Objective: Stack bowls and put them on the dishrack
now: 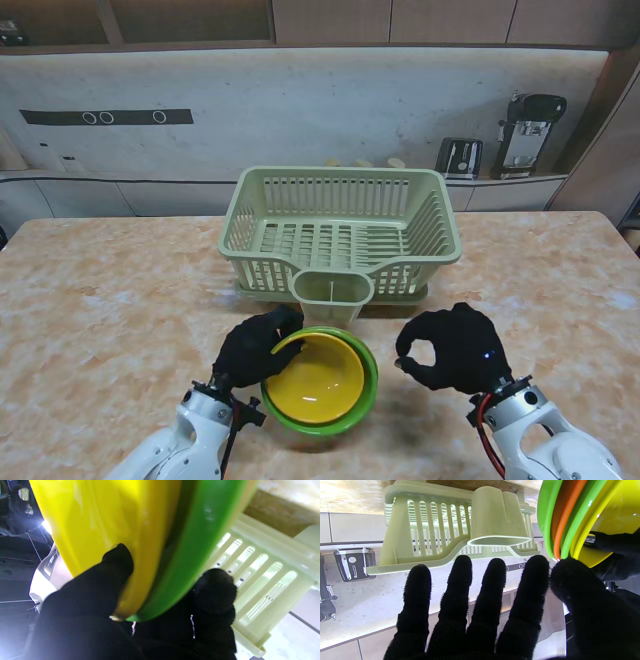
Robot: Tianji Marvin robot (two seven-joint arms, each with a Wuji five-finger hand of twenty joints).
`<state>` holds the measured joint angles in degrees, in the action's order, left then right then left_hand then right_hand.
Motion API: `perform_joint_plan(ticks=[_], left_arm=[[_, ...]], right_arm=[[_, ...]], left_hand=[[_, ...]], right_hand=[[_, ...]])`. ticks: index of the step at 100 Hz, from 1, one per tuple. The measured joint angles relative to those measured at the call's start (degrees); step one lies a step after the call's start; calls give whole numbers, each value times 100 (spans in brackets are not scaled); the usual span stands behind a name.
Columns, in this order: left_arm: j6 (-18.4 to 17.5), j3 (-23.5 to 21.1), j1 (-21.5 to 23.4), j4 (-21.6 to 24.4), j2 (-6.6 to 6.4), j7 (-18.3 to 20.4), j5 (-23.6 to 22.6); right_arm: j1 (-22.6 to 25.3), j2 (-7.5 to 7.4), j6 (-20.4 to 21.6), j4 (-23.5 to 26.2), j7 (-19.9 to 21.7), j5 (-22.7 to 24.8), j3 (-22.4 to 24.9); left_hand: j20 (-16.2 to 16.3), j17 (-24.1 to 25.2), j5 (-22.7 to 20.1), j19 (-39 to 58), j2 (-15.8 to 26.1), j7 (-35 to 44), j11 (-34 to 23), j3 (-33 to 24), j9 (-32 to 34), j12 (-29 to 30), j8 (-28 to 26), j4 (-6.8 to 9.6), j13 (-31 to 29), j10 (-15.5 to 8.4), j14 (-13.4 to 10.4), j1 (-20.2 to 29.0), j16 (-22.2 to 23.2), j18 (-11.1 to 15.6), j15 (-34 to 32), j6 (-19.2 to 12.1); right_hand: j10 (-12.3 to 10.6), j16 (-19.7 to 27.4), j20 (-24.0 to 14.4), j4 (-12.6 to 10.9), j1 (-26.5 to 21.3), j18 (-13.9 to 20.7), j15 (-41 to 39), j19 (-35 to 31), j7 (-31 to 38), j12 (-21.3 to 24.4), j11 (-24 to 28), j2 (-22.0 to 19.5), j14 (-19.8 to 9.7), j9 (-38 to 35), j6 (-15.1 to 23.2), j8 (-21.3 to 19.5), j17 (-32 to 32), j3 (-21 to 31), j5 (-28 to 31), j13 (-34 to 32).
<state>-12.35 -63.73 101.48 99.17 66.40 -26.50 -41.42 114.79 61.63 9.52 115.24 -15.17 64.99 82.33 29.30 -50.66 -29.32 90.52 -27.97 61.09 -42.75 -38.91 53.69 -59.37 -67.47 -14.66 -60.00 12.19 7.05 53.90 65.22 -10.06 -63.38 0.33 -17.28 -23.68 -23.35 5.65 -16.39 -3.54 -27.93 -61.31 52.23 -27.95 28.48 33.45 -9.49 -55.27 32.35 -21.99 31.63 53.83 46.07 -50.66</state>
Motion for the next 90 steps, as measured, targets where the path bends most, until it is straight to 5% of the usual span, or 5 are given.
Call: perform_joint_plan(ticks=[44, 90], left_arm=[[-64, -178, 71, 407, 25, -428, -327], [62, -75, -613, 620, 72, -302, -90]], right_arm=[[131, 14, -101, 61, -57, 87, 132], [482, 31, -237, 207, -95, 252, 475]], left_hand=[[9, -68, -138, 58, -116, 0, -178, 0, 64, -135, -13, 0, -56, -14, -18, 0, -37, 17, -149, -8], [71, -72, -138, 59, -126, 0, -227, 66, 66, -195, -96, -1, -58, -124, -117, 0, -37, 122, -211, -57]], right_hand=[[-1, 0, 1, 0, 0, 0, 0, 0, 0, 0, 0, 0, 0, 0, 0, 0, 0, -1, 0, 0], [-3, 0, 1, 0, -1, 0, 0, 0, 0, -13, 0, 0, -4, 0, 1, 0, 0, -1, 0, 0]])
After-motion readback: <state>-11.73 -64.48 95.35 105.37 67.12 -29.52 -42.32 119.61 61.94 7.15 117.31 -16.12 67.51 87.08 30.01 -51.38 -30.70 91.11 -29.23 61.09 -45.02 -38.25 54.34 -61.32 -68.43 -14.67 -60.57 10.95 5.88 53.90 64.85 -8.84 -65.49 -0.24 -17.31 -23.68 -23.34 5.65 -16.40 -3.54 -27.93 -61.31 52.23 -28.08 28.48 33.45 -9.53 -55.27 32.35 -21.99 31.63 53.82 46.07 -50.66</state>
